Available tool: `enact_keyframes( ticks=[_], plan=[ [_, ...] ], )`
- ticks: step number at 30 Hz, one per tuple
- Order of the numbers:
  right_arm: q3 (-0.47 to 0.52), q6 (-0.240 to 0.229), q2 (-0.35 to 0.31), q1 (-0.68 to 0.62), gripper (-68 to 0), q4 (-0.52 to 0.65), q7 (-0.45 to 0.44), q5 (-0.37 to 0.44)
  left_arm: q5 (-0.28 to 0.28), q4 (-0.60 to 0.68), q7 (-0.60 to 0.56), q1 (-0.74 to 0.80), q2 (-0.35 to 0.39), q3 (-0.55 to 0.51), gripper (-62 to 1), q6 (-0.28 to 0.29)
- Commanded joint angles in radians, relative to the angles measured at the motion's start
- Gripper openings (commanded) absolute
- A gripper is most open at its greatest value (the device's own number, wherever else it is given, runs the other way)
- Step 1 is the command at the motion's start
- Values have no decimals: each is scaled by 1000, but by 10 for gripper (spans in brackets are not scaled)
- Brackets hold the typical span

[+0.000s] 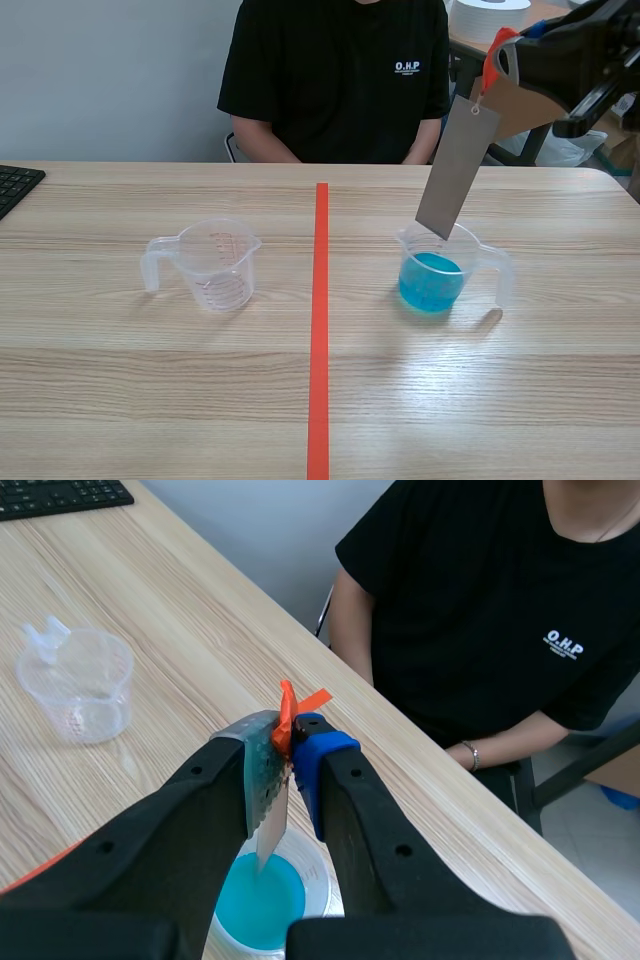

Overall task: Do the redox reaction experiment.
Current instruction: 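Raise the plate and point at it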

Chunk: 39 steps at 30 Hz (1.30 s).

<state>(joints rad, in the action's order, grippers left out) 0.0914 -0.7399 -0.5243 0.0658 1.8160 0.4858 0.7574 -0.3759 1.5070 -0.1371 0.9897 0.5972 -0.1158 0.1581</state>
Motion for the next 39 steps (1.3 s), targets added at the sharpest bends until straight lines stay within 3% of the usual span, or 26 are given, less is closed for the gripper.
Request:
enact_keyframes(
  ticks=[1, 8, 15, 22, 28, 34, 39],
  plan=[
    [19, -6, -19, 12, -658, 30, 6, 36, -6, 5, -32, 11, 36, -2, -562, 12],
    [55, -6, -19, 12, -658, 91, 104, 145, -6, 5, -61, -39, 164, -2, -562, 66],
    [87, -6, -19, 12, -658, 138, 163, 229, -5, 6, -135, -128, 295, 25, -562, 165],
    [119, -6, -19, 12, -658, 164, 200, 294, -6, 10, -188, -335, 385, 93, -562, 238],
    [120, -6, -19, 12, -658, 164, 208, 307, 11, 29, -185, -572, 389, 232, -562, 238],
    [120, -6, -18, 12, -658, 164, 208, 309, 112, 29, -172, -817, 348, 435, -562, 232],
    [120, -6, -18, 12, -658, 164, 208, 309, 201, 27, -116, -974, 243, 557, -562, 227]
  ],
)
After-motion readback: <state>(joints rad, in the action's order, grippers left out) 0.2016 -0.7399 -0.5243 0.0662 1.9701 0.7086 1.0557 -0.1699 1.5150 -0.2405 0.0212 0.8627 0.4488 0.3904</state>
